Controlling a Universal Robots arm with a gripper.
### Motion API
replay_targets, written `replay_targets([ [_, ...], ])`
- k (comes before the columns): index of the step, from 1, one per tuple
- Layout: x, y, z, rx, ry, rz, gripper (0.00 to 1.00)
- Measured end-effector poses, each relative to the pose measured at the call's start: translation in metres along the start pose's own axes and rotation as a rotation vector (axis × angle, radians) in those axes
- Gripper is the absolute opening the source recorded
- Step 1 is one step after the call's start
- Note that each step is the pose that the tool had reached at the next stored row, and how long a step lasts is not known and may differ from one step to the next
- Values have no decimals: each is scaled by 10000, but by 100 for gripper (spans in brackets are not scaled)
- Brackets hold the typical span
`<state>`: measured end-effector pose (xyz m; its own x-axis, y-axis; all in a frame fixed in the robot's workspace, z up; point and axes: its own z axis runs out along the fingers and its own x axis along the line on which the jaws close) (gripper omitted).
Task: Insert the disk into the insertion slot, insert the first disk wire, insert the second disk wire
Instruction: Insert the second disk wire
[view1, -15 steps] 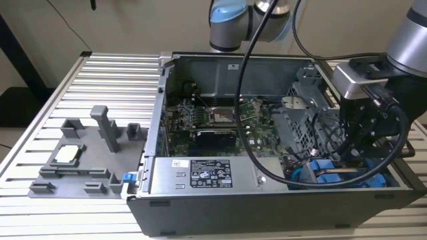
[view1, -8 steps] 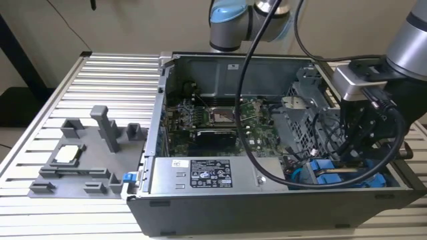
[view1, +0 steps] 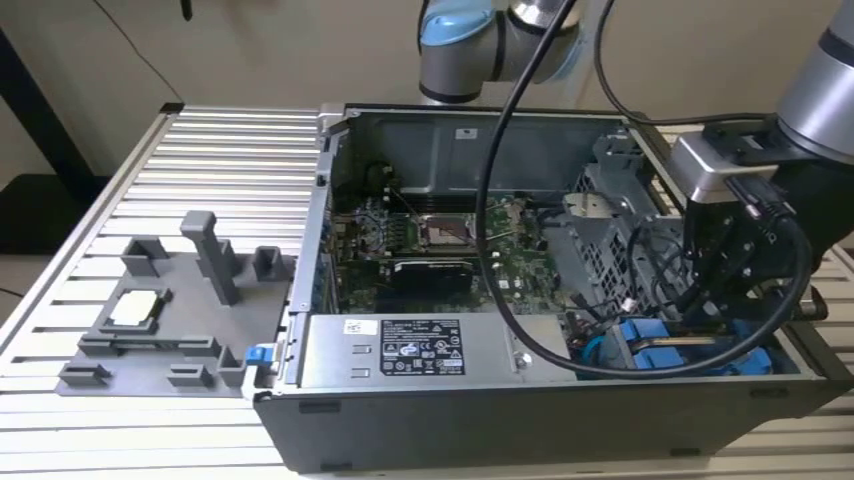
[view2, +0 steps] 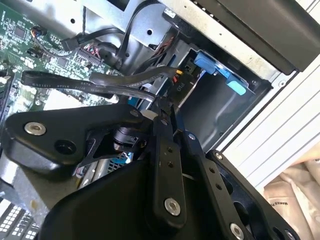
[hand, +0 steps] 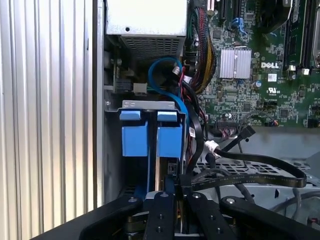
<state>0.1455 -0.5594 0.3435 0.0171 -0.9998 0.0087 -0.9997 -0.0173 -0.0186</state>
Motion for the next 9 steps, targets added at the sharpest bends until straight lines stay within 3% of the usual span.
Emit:
replay_targets([
  [9, 5, -8, 48, -37, -8, 280, 16],
])
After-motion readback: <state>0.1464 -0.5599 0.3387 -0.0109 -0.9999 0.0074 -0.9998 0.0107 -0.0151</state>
